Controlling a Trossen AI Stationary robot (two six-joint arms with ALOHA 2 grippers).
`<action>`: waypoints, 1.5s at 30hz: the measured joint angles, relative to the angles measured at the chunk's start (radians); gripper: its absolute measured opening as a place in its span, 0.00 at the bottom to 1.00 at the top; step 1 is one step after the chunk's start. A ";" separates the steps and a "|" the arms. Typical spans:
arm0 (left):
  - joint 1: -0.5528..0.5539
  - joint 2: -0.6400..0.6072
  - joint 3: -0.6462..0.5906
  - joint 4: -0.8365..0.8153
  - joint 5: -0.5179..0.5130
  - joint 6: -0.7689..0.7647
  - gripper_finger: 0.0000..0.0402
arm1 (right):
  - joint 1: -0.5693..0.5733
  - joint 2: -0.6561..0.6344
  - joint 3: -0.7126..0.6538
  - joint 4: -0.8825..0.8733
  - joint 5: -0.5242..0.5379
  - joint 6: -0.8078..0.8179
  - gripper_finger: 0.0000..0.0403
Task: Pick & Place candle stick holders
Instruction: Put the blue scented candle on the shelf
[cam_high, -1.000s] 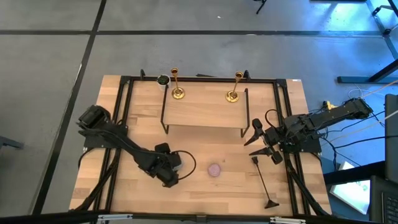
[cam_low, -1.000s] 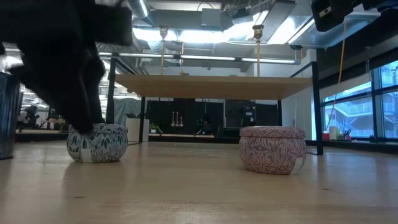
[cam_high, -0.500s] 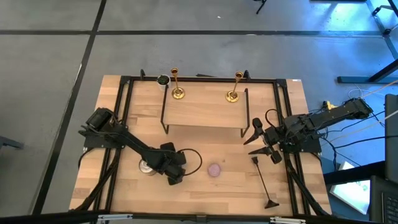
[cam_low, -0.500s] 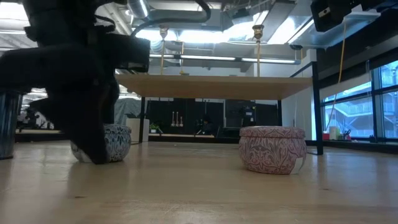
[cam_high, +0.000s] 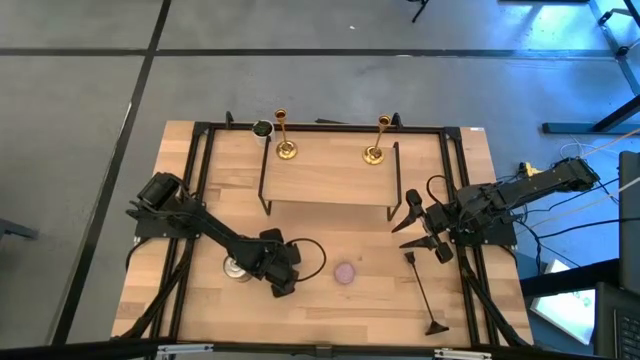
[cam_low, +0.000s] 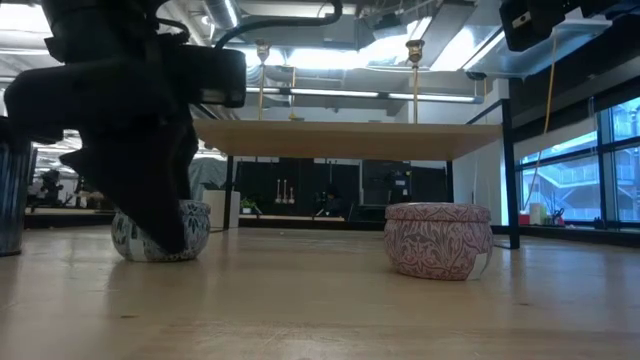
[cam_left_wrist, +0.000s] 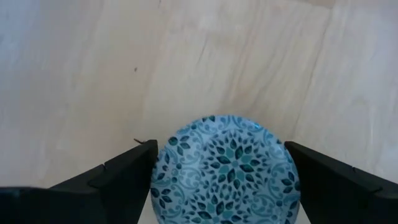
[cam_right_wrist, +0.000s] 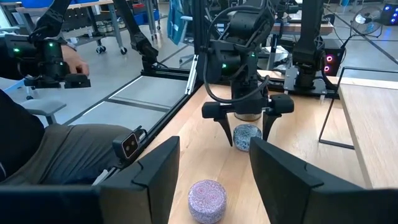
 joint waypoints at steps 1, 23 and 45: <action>0.000 0.000 0.000 0.004 0.001 0.004 0.85 | 0.000 0.000 0.000 0.000 0.000 0.000 0.49; -0.002 -0.001 0.001 0.002 0.050 -0.014 0.85 | 0.000 0.000 0.000 0.000 0.000 0.000 0.49; 0.000 -0.008 0.017 -0.035 0.075 -0.022 0.73 | 0.000 0.000 0.000 0.001 -0.001 -0.001 0.49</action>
